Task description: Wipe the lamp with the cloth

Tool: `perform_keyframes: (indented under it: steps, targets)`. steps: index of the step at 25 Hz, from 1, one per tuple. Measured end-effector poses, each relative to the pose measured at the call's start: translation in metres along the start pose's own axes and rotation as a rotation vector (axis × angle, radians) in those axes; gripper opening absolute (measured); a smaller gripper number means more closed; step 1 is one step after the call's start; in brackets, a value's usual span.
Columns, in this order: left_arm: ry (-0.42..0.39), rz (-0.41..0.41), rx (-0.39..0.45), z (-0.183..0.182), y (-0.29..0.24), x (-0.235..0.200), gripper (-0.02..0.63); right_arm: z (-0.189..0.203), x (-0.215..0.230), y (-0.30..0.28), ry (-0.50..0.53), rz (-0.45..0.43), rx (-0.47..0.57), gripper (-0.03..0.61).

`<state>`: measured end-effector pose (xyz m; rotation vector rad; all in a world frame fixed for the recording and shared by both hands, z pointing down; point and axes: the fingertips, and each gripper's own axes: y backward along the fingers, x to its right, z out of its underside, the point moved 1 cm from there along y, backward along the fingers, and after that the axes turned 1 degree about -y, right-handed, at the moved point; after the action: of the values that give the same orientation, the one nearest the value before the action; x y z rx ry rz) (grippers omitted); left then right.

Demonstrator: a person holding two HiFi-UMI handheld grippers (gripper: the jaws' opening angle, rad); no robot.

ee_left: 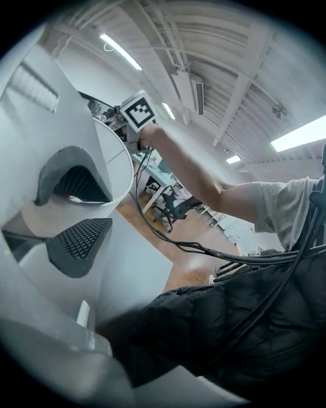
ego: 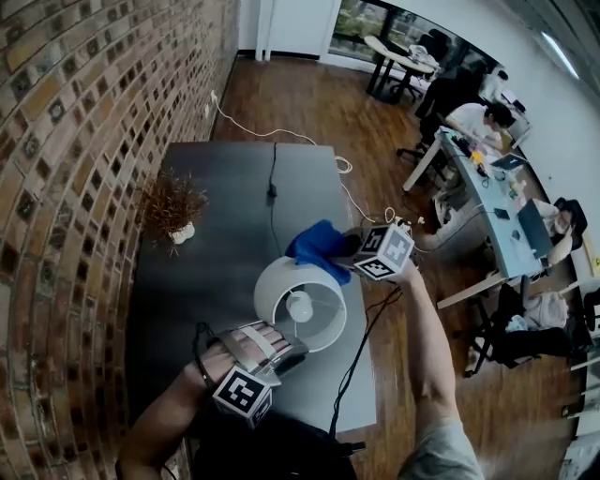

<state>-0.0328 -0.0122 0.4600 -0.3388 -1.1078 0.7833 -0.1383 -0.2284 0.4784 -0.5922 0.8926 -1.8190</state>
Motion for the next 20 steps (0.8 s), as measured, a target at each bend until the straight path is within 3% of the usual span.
perform_keyframes:
  steps: [5, 8, 10, 15, 17, 20]
  targets:
    - [0.0, 0.002, 0.005, -0.002, -0.002, -0.001, 0.086, 0.025, 0.03, -0.024, -0.03, 0.127, -0.085, 0.095]
    - [-0.011, 0.015, 0.003, -0.004, -0.003, -0.003, 0.081, 0.019, 0.038, -0.008, 0.099, 0.22, -0.144, 0.096]
    - [-0.023, 0.023, -0.001, -0.004, -0.004, -0.004, 0.081, -0.006, 0.03, 0.019, 0.234, 0.241, -0.121, 0.095]
    - [-0.015, 0.026, -0.003, -0.005, -0.005, -0.007, 0.08, -0.118, -0.065, 0.092, 0.553, 0.048, 0.041, 0.097]
    - [-0.011, 0.026, -0.002, -0.004, -0.004, -0.007, 0.08, -0.132, -0.09, 0.1, 0.624, -0.006, 0.016, 0.097]
    - [-0.01, 0.029, -0.007, -0.002, -0.003, -0.006, 0.078, -0.117, -0.099, 0.076, 0.617, -0.08, -0.072, 0.097]
